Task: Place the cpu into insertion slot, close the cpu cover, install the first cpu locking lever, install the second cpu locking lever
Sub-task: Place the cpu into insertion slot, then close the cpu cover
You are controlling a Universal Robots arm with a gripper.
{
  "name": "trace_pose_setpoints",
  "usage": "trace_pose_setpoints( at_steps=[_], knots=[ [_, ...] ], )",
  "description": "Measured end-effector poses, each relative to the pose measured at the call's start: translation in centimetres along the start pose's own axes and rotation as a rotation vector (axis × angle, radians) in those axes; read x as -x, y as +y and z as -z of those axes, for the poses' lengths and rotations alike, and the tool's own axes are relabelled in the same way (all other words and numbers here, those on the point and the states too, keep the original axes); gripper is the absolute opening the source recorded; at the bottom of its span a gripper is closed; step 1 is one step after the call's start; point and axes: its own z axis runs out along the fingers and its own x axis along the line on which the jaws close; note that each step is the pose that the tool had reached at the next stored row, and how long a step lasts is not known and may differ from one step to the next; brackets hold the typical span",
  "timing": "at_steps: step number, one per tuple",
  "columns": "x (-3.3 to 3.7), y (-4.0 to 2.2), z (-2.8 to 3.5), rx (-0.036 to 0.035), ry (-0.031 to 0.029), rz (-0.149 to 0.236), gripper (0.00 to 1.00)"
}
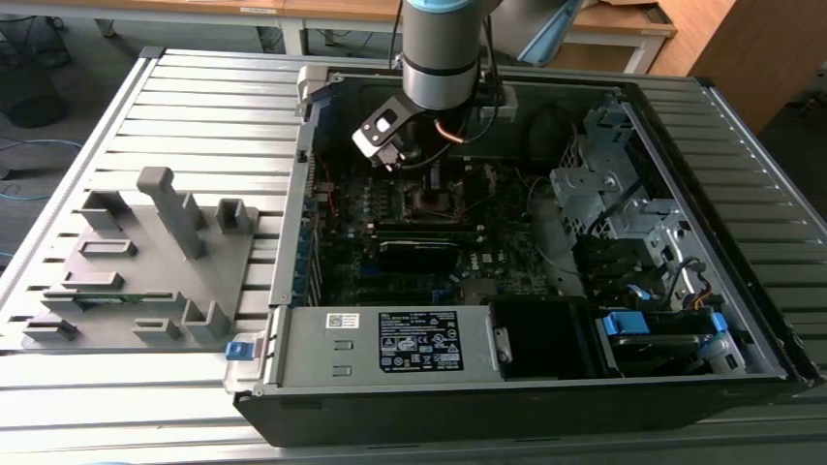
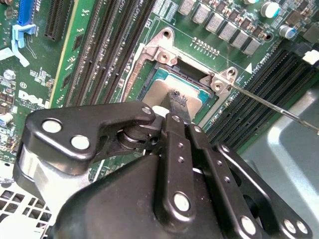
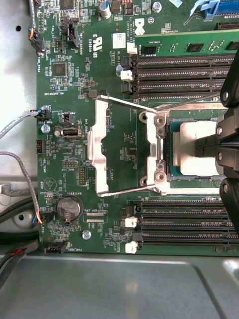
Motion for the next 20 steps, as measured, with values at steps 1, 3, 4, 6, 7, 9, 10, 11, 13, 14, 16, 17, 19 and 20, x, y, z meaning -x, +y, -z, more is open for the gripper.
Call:
trace_pose_setpoints(
  at_steps=[1, 3, 4, 6, 7, 9, 10, 11, 13, 14, 16, 17, 19, 20],
  knots=[
    [0.01, 0.0, 0.19, -0.0009, -0.0015, 0.0, 0.11],
    [0.02, 0.01, 0.59, -0.0014, -0.0024, 0.0, 0.11],
    [0.02, 0.03, 0.79, -0.0015, -0.0026, 0.0, 0.11],
    [0.02, 0.05, 1.21, -0.0015, -0.0027, 0.0, 0.11],
    [0.01, 0.06, 1.43, -0.0015, -0.0027, 0.0, 0.11],
    [0.0, 0.09, 1.84, -0.0016, -0.0027, 0.0, 0.11],
    [0.0, 0.1, 2.04, -0.0016, -0.0028, 0.0, 0.11],
    [-0.01, 0.11, 2.21, -0.0016, -0.0028, 0.0, 0.11],
    [-0.01, 0.13, 2.47, -0.0016, -0.0028, 0.0, 0.11],
    [-0.02, 0.13, 2.48, -0.0015, -0.0026, 0.0, 0.11],
    [-0.02, 0.13, 2.48, -0.0013, -0.0023, 0.0, 0.11],
    [-0.02, 0.14, 2.66, -0.0015, -0.0026, 0.0, 0.11],
    [-0.02, 0.15, 2.83, -0.0015, -0.0027, 0.0, 0.11],
    [-0.02, 0.15, 2.84, -0.0015, -0.0027, 0.0, 0.11]
  ],
)
